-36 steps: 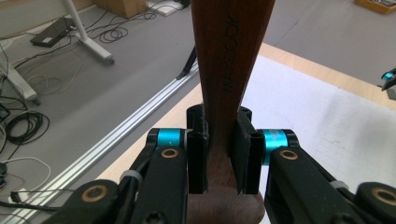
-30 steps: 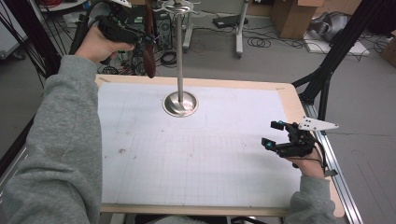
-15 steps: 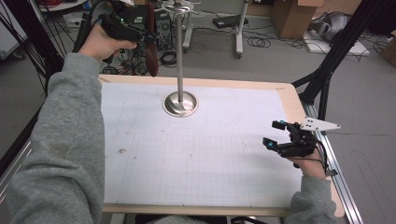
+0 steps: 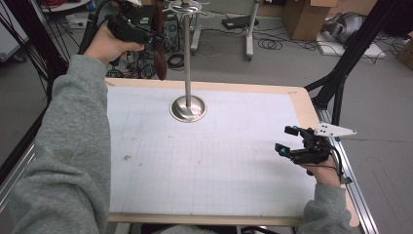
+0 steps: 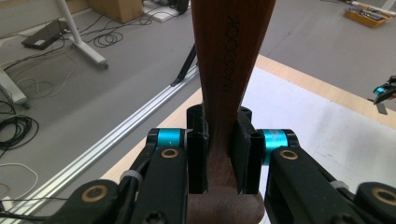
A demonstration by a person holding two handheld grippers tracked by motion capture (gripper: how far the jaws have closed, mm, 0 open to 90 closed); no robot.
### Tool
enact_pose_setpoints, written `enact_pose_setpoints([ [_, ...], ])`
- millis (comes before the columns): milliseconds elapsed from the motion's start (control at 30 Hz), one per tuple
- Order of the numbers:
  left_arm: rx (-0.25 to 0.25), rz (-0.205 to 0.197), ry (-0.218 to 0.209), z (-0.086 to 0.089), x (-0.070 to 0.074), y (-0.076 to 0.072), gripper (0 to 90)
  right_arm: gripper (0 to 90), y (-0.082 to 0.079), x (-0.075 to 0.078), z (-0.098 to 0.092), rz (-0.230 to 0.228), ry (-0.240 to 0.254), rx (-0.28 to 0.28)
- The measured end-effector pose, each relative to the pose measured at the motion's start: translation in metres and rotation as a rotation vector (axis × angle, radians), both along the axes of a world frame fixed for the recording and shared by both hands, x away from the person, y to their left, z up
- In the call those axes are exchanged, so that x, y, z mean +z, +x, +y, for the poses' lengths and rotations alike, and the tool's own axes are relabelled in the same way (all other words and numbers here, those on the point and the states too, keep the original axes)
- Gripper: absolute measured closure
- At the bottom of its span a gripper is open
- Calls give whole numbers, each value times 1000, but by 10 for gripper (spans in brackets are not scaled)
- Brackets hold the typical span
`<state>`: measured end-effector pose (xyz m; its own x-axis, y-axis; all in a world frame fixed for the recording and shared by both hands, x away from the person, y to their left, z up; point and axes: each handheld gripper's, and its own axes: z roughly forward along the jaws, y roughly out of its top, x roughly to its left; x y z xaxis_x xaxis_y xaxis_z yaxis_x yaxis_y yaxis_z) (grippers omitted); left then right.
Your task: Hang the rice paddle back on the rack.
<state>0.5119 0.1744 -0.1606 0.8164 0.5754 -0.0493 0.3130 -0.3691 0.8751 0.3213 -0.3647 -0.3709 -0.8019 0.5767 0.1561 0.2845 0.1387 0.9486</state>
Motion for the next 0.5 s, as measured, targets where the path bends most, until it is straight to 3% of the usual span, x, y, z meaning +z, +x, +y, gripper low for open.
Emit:
enact_pose_setpoints([
  [500, -5, 4, -1, -9, -1, 4, 774, 95, 0, 0, -1, -8, -1, 2],
])
